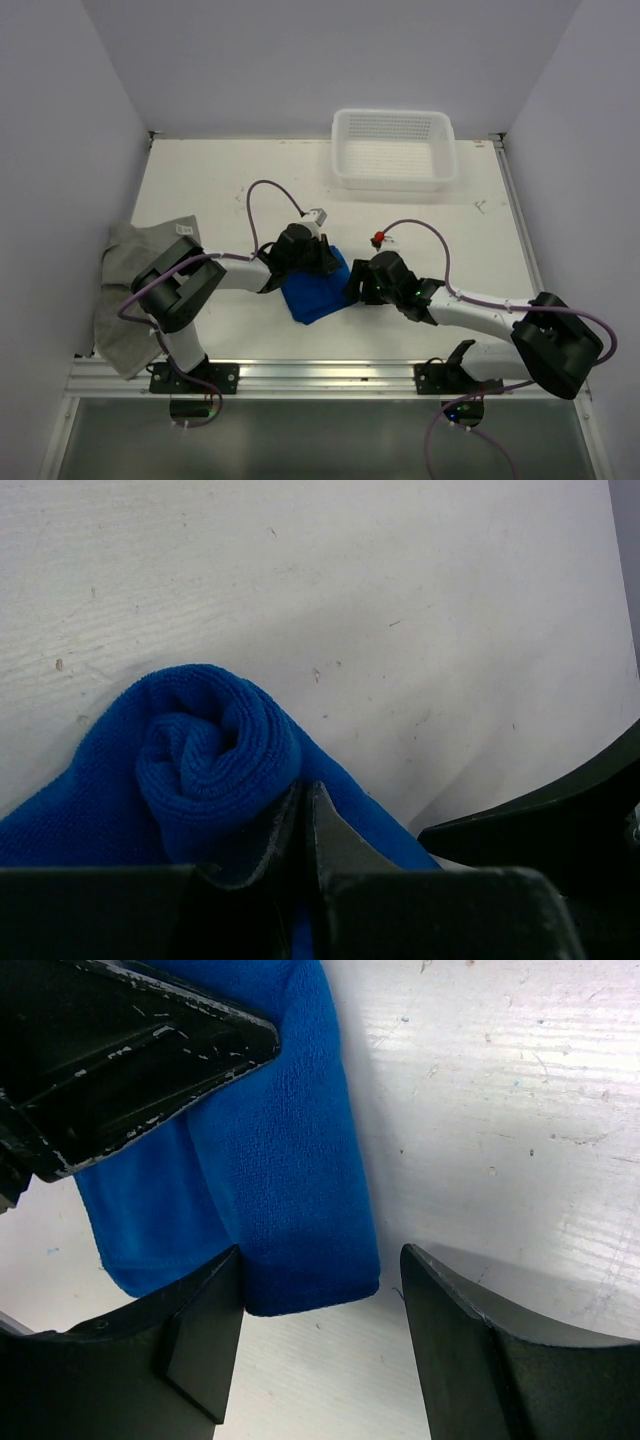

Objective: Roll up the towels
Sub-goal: Roll the towel

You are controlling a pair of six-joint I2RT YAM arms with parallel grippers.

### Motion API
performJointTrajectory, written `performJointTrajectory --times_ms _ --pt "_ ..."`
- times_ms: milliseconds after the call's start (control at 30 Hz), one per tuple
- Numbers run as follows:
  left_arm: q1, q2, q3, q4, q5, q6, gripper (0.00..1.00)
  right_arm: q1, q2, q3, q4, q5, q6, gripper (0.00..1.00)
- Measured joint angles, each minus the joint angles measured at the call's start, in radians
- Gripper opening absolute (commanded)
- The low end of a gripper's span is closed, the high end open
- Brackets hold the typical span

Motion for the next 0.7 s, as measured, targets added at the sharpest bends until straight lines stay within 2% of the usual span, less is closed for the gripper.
performJointTrajectory --times_ms 167,200,267,300,467,600,700 --pt "0.000 -0.001 -0.002 0.003 -0.001 0.000 0.09 -0.017 0.041 -0.024 0.076 -0.042 0.009 0.61" --pt "0.000 -0.002 -0.004 0.004 -0.002 0.000 0.09 -0.018 0.053 -0.029 0.094 -0.049 0.010 0.54" --pt "0.000 -0.002 -0.006 0.006 -0.002 0.000 0.09 -0.020 0.073 -0.036 0.124 -0.067 0.009 0.48" --pt "0.000 -0.002 -0.006 0.006 -0.002 0.000 0.09 -0.020 0.080 -0.036 0.135 -0.071 0.008 0.39" --pt "0.000 -0.002 -0.006 0.006 -0.002 0.000 0.09 -0.020 0.083 -0.036 0.156 -0.074 -0.018 0.15" --pt "0.000 -0.007 0.001 -0.010 -0.006 0.000 0.10 -0.013 0.069 -0.035 0.143 -0.058 -0.064 0.05" --pt "0.000 -0.008 0.031 -0.057 -0.007 0.002 0.10 0.034 0.056 -0.018 0.103 0.010 -0.112 0.01"
